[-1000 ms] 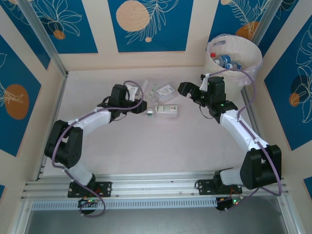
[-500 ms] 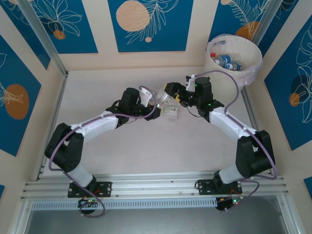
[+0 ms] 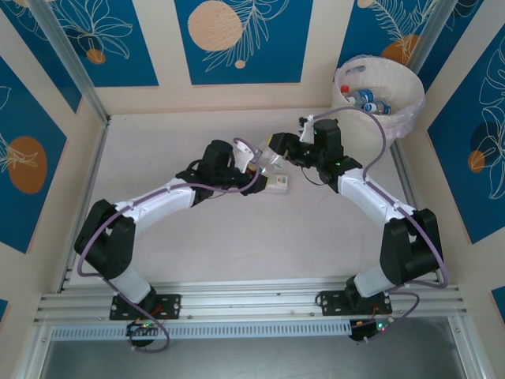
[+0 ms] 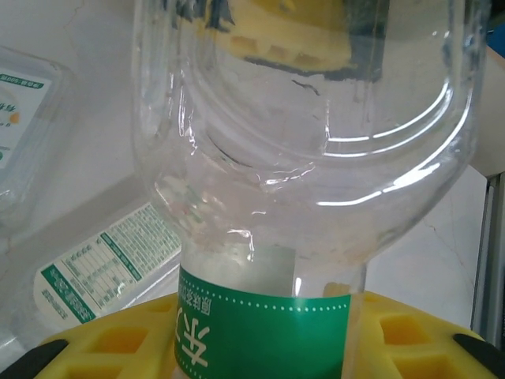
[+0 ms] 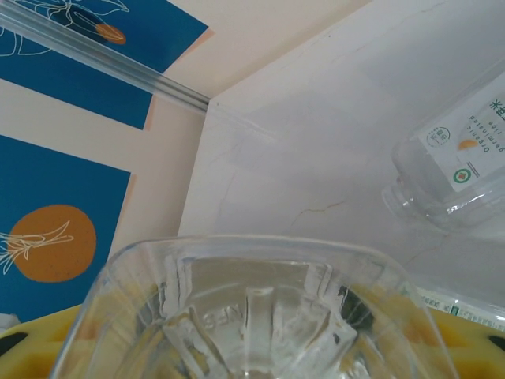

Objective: Put the plastic bottles in the bin

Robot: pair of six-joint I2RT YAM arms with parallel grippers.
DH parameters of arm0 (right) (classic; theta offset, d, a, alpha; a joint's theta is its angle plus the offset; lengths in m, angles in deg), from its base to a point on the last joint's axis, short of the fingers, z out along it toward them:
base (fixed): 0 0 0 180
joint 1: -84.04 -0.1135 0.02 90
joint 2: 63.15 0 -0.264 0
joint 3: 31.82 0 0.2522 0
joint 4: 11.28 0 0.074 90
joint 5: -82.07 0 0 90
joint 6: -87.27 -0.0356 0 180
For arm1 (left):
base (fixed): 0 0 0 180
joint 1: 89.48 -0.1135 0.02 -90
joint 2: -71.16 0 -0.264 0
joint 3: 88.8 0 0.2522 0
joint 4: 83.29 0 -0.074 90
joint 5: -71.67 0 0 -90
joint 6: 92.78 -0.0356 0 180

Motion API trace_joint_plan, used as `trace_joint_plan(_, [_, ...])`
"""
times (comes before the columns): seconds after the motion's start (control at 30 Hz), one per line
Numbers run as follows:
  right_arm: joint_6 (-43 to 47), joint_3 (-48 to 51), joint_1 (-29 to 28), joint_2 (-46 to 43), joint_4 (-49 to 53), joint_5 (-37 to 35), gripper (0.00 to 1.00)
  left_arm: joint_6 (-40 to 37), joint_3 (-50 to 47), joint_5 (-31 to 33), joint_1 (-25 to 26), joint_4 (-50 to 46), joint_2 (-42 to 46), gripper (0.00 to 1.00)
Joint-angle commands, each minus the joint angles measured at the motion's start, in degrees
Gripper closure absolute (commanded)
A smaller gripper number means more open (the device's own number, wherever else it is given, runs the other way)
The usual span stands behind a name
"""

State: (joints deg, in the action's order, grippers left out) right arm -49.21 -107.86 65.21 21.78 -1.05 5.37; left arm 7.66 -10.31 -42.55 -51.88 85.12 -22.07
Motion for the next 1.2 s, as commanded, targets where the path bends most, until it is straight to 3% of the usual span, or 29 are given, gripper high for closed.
trace_joint_plan(0.0, [6.1,-1.2,2.6,-4.4,4.7,-2.3,0.54,-1.0,1.1,0.1,0.1,0.2,0.8,0.31])
trace_joint_plan(0.1, [11.0,-3.9,6.2,-8.3,8.6,-5.5,0.54,-0.3,-3.7,-1.6,-0.1,7.7,3.7,0.03])
trace_joint_plan(0.13, [12.9,-5.4,7.8,-9.7,10.1,-6.8,0.54,0.0,-5.8,-1.5,0.0,10.9,4.9,0.0])
trace_joint_plan(0.23, [19.7,-9.8,11.2,-12.5,12.9,-12.4,0.54,0.1,-9.7,0.7,0.0,15.6,7.6,0.0])
trace_joint_plan(0.4, [30.0,-17.9,15.5,-13.0,14.4,-22.4,0.52,-0.8,-11.7,4.9,-0.2,14.9,9.2,0.0])
trace_joint_plan(0.63, [35.7,-19.5,21.6,-11.1,1.4,-35.7,0.51,-0.6,-12.4,6.7,-0.2,14.4,8.6,0.0])
trace_joint_plan(0.77, [37.9,-21.0,24.4,-6.5,-0.9,-40.8,0.51,-0.2,-12.2,7.2,-0.3,14.5,8.0,0.0])
trace_joint_plan(0.97, [49.4,-18.9,23.7,-0.1,-14.2,-47.2,0.52,0.2,-12.0,7.9,-0.3,14.8,7.0,0.0])
trace_joint_plan(1.17, [56.6,-19.6,21.3,2.5,-16.8,-50.6,0.52,0.9,-12.5,8.5,-0.3,15.4,6.0,0.0])
